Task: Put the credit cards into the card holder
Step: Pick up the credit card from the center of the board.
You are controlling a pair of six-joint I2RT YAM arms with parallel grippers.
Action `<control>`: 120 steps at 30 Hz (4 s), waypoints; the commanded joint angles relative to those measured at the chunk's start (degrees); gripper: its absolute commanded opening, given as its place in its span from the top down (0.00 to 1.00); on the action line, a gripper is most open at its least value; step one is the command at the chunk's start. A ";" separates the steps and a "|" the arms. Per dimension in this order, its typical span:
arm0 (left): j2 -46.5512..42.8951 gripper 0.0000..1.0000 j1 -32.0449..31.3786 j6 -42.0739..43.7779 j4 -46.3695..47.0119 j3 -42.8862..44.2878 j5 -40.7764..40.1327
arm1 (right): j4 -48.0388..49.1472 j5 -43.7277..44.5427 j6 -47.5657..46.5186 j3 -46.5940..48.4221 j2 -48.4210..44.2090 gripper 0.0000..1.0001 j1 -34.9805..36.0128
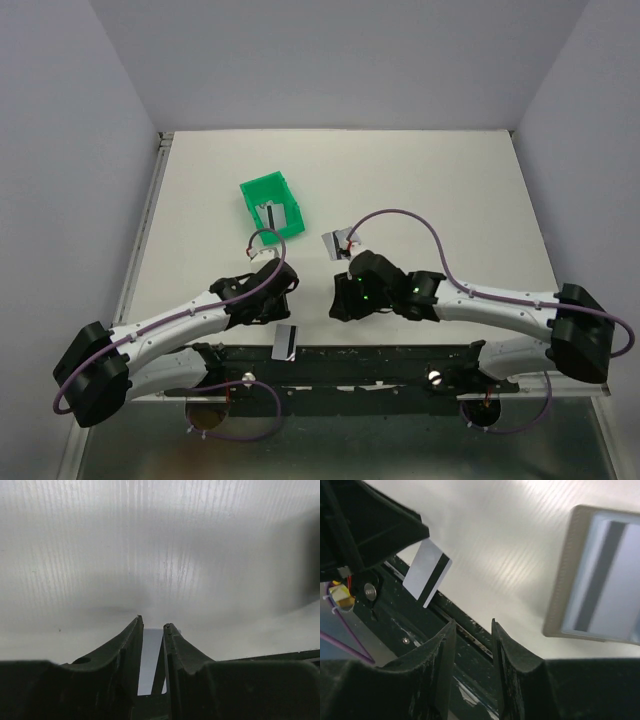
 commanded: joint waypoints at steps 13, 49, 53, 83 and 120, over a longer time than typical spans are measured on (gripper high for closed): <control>-12.38 0.86 0.34 -1.55 -1.47 -9.09 2.34 | 22.09 -3.44 23.34 -0.24 16.73 0.44 12.59; -18.80 0.94 -2.38 -4.62 -0.59 -15.86 5.68 | 23.41 -5.12 36.53 4.60 32.03 0.51 13.74; -18.54 0.94 -2.56 -4.71 -0.24 -16.04 5.95 | 27.19 -4.15 36.79 3.45 32.38 0.64 13.65; -21.61 0.96 -2.65 -6.91 -0.15 -17.88 7.79 | 33.08 8.77 34.86 -1.30 26.14 0.97 13.74; -26.00 0.91 -2.65 -7.96 -3.39 -15.52 4.46 | 28.80 12.72 29.42 3.54 25.19 0.98 12.77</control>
